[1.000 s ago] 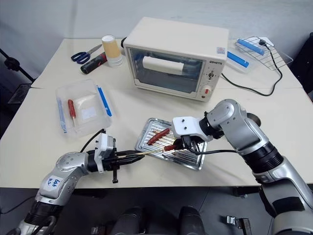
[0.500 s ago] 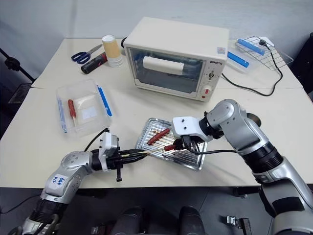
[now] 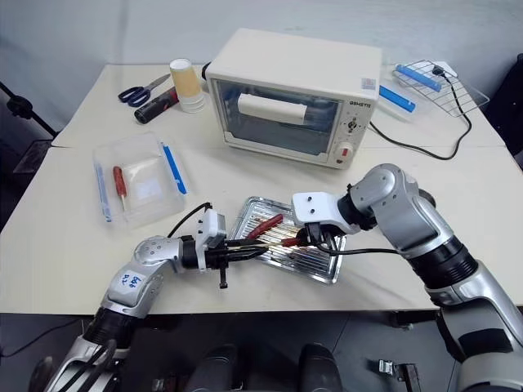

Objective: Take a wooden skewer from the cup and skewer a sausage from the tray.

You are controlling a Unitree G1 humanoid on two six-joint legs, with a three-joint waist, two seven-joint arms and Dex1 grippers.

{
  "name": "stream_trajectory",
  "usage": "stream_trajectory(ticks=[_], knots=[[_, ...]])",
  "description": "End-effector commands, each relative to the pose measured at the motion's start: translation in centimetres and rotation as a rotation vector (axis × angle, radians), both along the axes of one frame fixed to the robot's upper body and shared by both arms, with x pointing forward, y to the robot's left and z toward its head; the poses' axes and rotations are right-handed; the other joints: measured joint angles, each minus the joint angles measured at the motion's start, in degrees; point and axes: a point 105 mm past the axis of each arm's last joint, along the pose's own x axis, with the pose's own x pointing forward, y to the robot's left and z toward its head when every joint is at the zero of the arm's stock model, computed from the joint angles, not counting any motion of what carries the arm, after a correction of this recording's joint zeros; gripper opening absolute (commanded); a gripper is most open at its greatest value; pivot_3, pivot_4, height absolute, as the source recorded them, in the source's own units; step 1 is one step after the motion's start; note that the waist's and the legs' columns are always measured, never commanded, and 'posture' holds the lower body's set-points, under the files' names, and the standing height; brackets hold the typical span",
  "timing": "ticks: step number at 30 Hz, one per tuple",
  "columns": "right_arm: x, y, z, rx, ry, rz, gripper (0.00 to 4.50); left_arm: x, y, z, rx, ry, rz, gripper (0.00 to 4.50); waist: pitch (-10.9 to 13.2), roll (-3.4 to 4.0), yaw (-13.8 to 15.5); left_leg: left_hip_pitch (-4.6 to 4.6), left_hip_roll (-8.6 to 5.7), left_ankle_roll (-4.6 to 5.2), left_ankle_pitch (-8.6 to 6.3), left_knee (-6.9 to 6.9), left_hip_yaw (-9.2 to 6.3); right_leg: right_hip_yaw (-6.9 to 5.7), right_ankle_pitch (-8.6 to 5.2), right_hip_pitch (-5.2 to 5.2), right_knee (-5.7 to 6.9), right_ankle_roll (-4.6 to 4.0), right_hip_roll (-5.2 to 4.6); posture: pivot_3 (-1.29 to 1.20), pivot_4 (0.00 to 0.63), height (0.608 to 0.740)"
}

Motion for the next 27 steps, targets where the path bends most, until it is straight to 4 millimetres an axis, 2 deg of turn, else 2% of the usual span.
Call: stream_trajectory(ticks=[1, 11, 24, 27], knots=[[-2.0, 3.3, 1.5, 0.059, -0.040, 0.172, 0.21, -0.5, -2.8, 1.4, -0.043, -0.048, -0.068, 0.00, 0.00, 0.00, -0.05, 0.00, 0.00, 0.00, 0.00, 0.00, 0.00, 0.01, 0.00, 0.00, 0.00, 0.00, 0.00, 0.00, 0.150, 0.740], [-2.3, 3.9, 1.9, 0.081, -0.038, 0.197, 0.21, -1.1, -4.8, 1.7, -0.094, -0.016, -0.150, 0.00, 0.00, 0.00, 0.10, -0.02, -0.02, 0.00, 0.00, 0.06, -0.01, 0.00, 0.00, 0.01, 0.00, 0.00, -0.01, 0.00, 0.150, 0.740], [-3.3, 4.4, 2.0, 0.099, -0.016, 0.246, 0.21, -1.0, -5.9, 2.2, -0.111, -0.007, -0.208, 0.00, 0.00, 0.00, 0.05, -0.03, -0.02, 0.00, 0.00, 0.07, -0.01, 0.00, 0.00, 0.01, 0.00, 0.00, -0.01, 0.00, 0.150, 0.740], [-3.0, 3.9, 1.9, 0.105, -0.007, 0.218, 0.21, -1.0, -5.4, 2.5, -0.105, -0.021, -0.205, 0.00, 0.00, 0.00, 0.05, -0.03, -0.01, 0.00, 0.00, 0.07, -0.01, 0.00, 0.00, 0.01, 0.00, 0.00, -0.01, 0.00, 0.150, 0.740]])
